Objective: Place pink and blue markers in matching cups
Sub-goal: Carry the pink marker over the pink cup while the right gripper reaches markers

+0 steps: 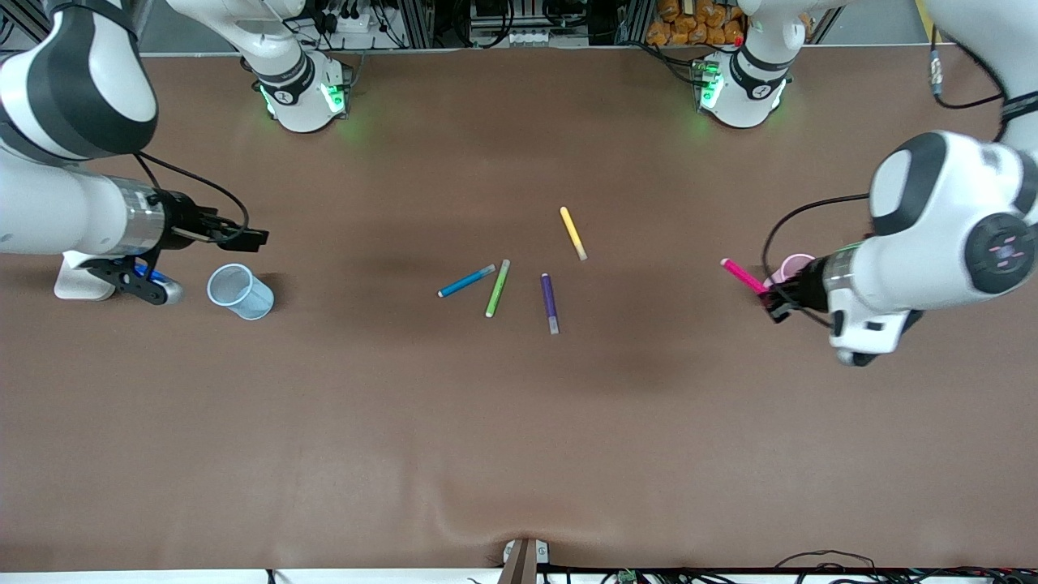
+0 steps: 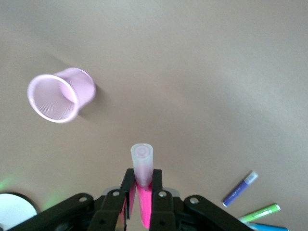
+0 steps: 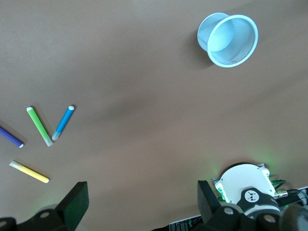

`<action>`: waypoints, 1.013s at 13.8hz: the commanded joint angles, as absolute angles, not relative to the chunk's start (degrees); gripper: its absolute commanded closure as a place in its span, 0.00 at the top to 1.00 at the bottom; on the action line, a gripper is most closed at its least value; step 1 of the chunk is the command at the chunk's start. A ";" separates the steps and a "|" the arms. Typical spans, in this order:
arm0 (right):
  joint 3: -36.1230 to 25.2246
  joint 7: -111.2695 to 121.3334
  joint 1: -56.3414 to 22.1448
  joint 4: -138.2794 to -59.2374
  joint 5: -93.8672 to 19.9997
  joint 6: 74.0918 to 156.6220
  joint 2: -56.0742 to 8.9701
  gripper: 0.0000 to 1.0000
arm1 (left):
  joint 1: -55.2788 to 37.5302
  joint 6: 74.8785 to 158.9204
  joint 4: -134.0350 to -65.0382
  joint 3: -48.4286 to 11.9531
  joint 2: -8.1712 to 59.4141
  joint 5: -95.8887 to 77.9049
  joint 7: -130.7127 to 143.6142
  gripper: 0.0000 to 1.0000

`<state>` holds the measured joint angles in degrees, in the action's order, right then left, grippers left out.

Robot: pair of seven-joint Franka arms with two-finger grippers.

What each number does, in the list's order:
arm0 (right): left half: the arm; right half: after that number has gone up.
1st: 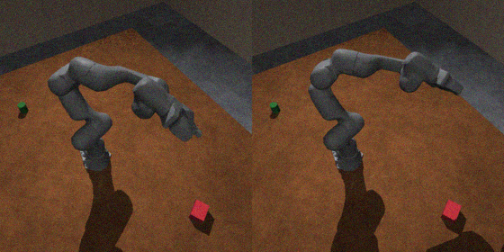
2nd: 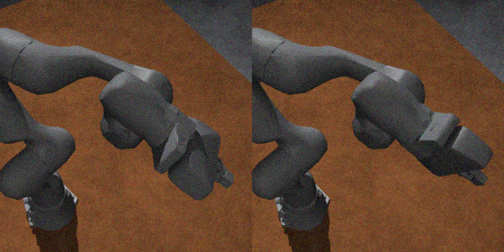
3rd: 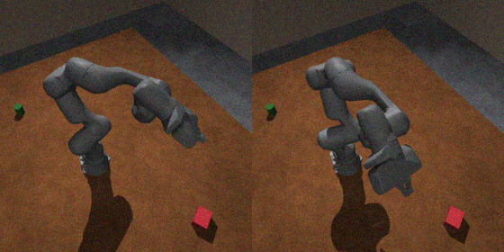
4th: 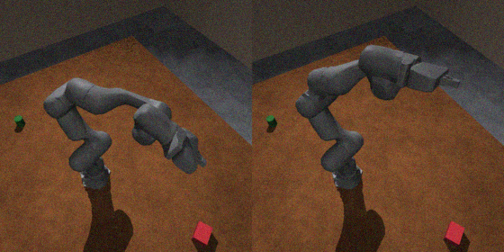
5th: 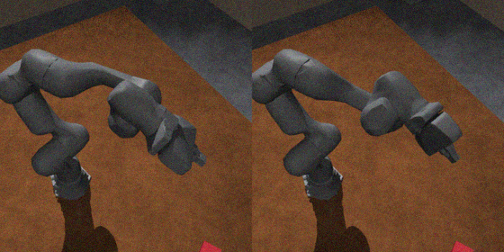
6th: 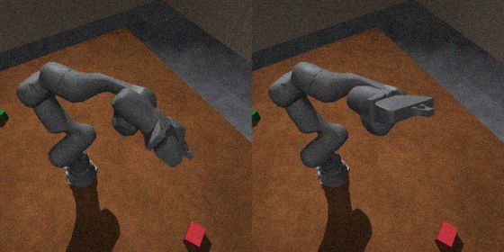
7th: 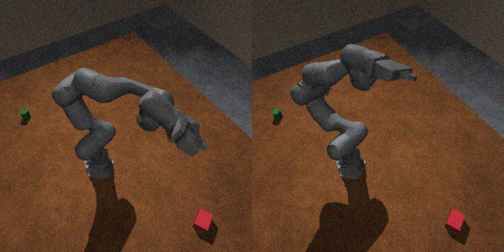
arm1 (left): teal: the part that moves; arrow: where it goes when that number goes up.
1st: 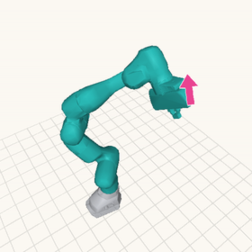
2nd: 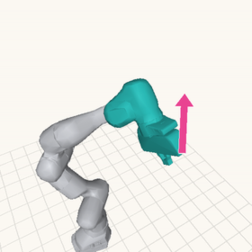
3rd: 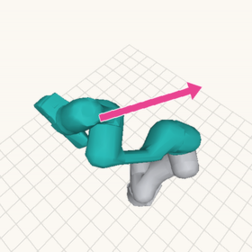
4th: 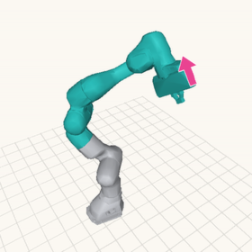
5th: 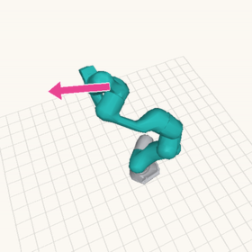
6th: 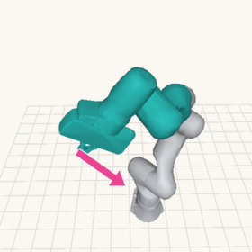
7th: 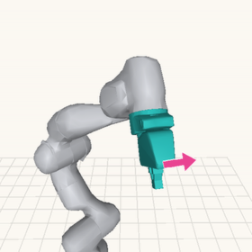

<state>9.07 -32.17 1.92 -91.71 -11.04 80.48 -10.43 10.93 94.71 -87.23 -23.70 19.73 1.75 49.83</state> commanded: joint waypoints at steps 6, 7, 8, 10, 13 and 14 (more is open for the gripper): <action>20.72 -53.04 1.76 -94.56 -11.78 87.34 -9.93 1.00 | 18.10 94.22 -92.02 -24.08 12.31 7.72 43.16 0.00; 23.18 -57.26 1.76 -95.88 -11.69 89.80 -9.93 1.00 | 18.11 94.83 -93.33 -24.00 11.70 9.04 43.15 0.00; 25.12 -60.70 1.76 -97.02 -11.69 92.09 -9.93 1.00 | 18.54 96.05 -94.73 -24.08 10.30 10.10 43.15 0.00; 28.46 -67.03 1.32 -99.83 -11.60 96.92 -10.19 1.00 | 19.77 98.95 -98.24 -23.99 7.31 11.59 43.07 0.00; 31.55 -74.68 0.70 -103.88 -11.34 103.78 -10.54 1.00 | 21.79 100.89 -99.93 -24.08 5.80 14.85 42.89 0.00; 32.16 -76.71 0.53 -104.41 -11.16 105.36 -11.07 1.00 | 22.23 101.59 -100.28 -24.08 5.80 14.94 42.89 0.00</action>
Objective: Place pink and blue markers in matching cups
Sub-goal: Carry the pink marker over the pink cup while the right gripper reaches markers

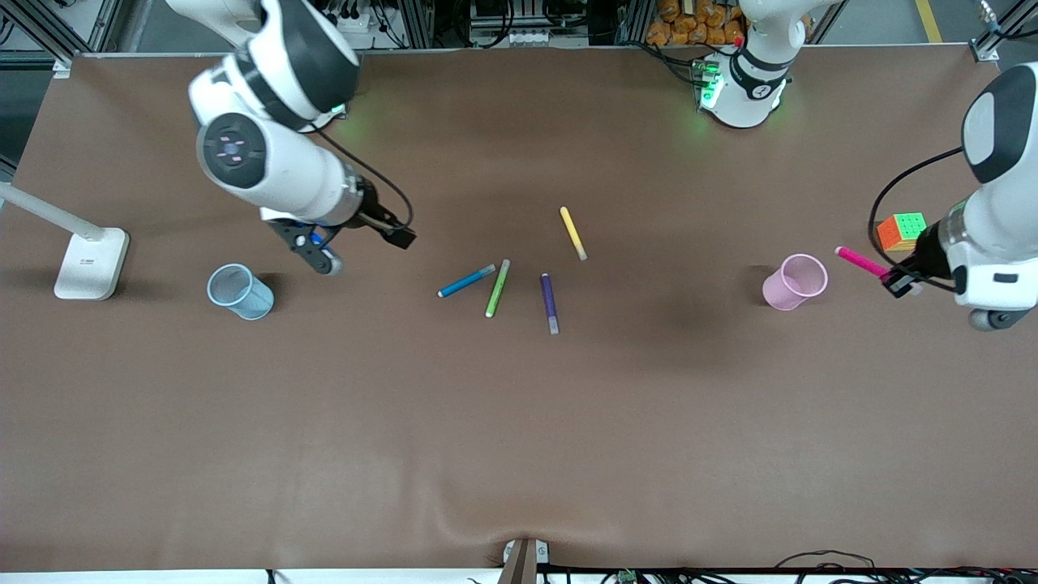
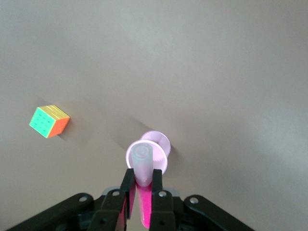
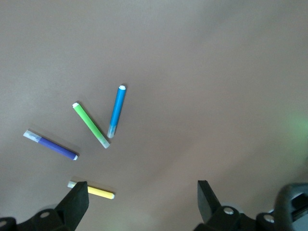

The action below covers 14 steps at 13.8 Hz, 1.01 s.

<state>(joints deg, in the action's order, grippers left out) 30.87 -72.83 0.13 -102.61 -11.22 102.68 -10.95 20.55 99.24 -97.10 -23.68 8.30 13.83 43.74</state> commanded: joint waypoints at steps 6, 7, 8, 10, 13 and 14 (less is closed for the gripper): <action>32.70 -83.92 -0.88 -104.50 -8.37 119.17 -21.69 1.00 | 23.47 109.16 -106.69 -23.91 3.16 15.12 42.89 0.00; 32.87 -86.20 -1.66 -104.50 -5.91 120.66 -23.36 1.00 | 23.47 109.77 -107.22 -23.91 2.99 15.12 42.89 0.00; 33.57 -89.09 -2.45 -104.59 -2.41 121.98 -24.77 1.00 | 23.47 110.82 -108.27 -23.99 2.73 15.12 43.06 0.00; 35.76 -95.94 -2.64 -104.68 4.28 123.83 -27.93 1.00 | 23.47 113.36 -110.82 -23.99 2.11 15.12 44.03 0.00; 36.21 -100.18 -4.56 -104.68 8.61 125.68 -30.58 1.00 | 23.47 118.63 -115.74 -24.08 0.97 15.12 46.13 0.00; 36.21 -101.41 -4.83 -104.76 8.70 126.64 -31.11 1.00 | 23.38 120.39 -117.14 -24.08 0.97 15.12 47.27 0.00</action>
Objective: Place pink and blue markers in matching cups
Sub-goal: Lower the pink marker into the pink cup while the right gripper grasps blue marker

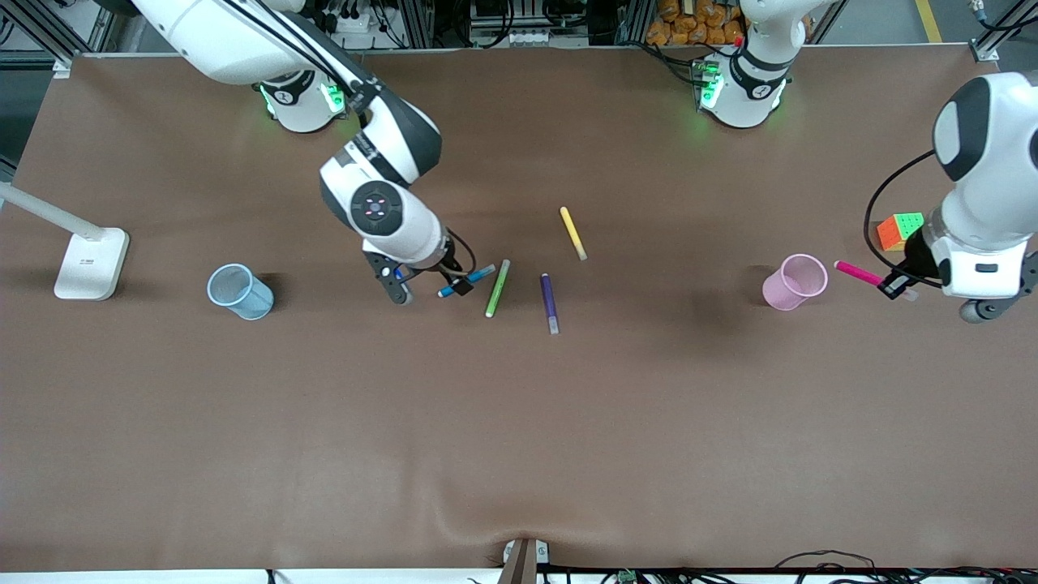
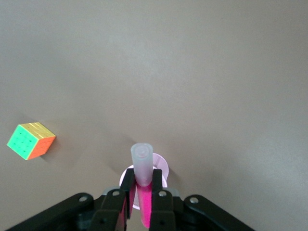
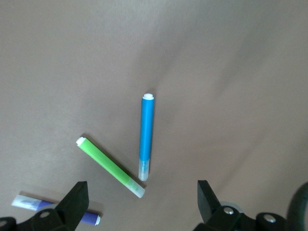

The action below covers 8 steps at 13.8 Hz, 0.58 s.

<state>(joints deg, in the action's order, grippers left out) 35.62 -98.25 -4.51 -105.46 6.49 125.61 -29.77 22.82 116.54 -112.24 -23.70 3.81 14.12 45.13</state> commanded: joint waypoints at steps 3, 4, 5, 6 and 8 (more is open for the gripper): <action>36.21 -102.13 -6.15 -104.85 10.10 128.40 -33.12 0.99 | 23.47 122.86 -120.31 -24.26 0.97 15.82 48.08 0.00; 36.21 -103.43 -6.59 -104.94 10.89 129.37 -33.92 0.98 | 23.47 124.18 -121.80 -24.26 0.97 15.82 48.51 0.00; 36.21 -104.93 -6.77 -105.03 12.29 130.25 -34.71 0.98 | 23.38 124.97 -123.12 -24.26 0.71 16.26 49.04 0.00; 36.21 -106.68 -7.03 -105.03 14.22 131.04 -35.85 0.98 | 23.38 125.50 -124.44 -24.34 0.70 17.22 49.74 0.00; 36.21 -110.11 -7.64 -105.12 18.52 131.57 -37.44 0.86 | 23.29 129.70 -127.69 -24.43 0.79 18.62 53.07 0.00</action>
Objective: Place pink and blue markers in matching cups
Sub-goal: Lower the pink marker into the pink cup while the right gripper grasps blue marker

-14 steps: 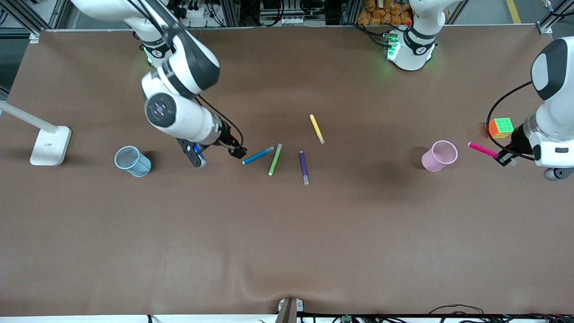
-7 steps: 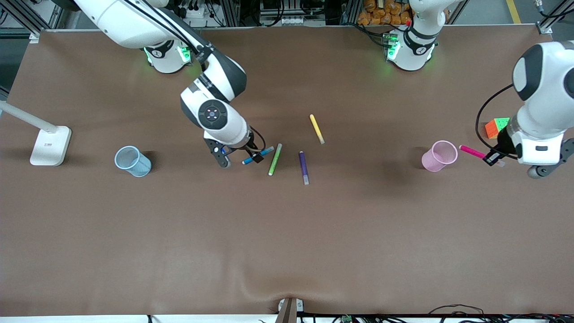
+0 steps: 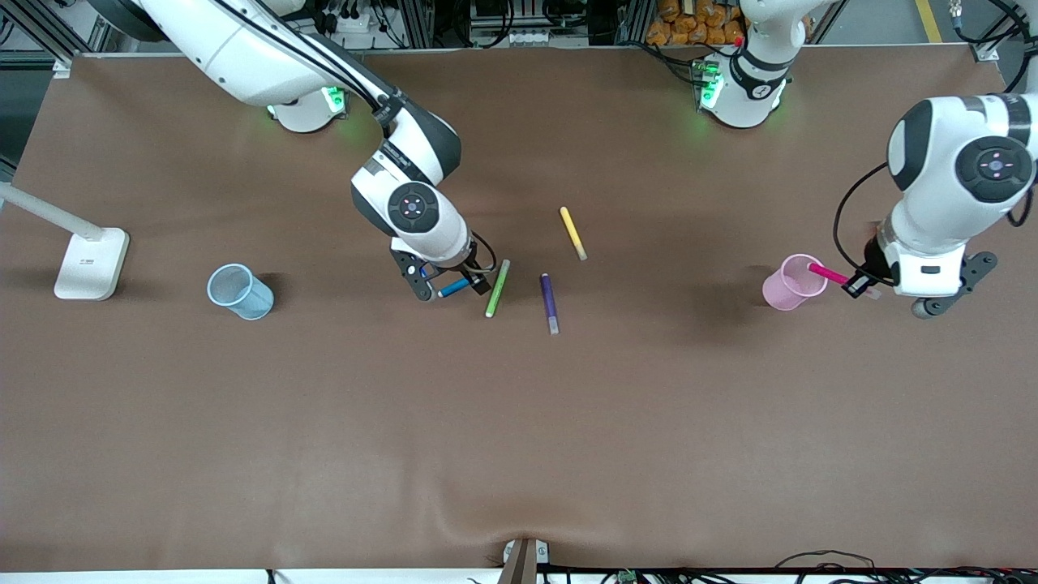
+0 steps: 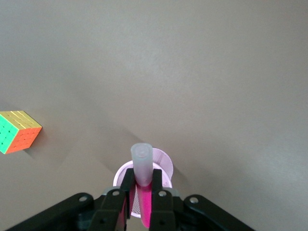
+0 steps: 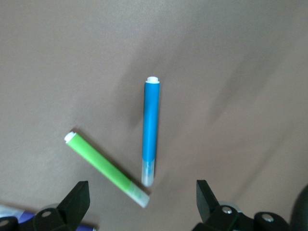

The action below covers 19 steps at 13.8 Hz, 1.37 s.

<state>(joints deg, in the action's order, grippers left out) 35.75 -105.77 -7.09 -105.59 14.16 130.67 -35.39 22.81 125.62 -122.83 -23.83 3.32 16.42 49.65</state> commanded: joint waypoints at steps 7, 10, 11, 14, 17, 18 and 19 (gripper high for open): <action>36.21 -111.44 -8.17 -105.20 19.78 135.43 -40.34 0.58 | 22.76 134.12 -131.48 -24.70 3.77 30.06 63.72 0.00; 36.21 -111.53 -8.35 -105.21 19.78 135.79 -41.04 0.57 | 22.68 134.21 -131.48 -24.70 5.18 30.06 66.35 0.00; 36.21 -111.53 -8.44 -105.21 19.78 135.79 -41.22 0.55 | 22.59 134.21 -131.48 -24.78 5.71 30.06 67.23 0.00; 36.21 -111.53 -8.70 -105.12 20.04 135.97 -41.83 0.51 | 20.83 134.12 -130.96 -24.79 7.56 30.15 70.75 0.25; 36.21 -111.53 -8.88 -105.20 20.74 136.32 -42.54 0.41 | 20.92 134.03 -130.17 -25.13 8.53 29.97 72.06 1.00; 36.21 -111.53 -8.88 -105.12 21.00 136.32 -42.63 0.35 | 20.83 133.77 -129.47 -25.31 8.44 29.88 72.68 1.00; 36.21 -111.53 -8.88 -105.12 21.09 136.41 -42.71 0.34 | 20.83 133.33 -128.85 -25.57 8.44 29.80 73.03 1.00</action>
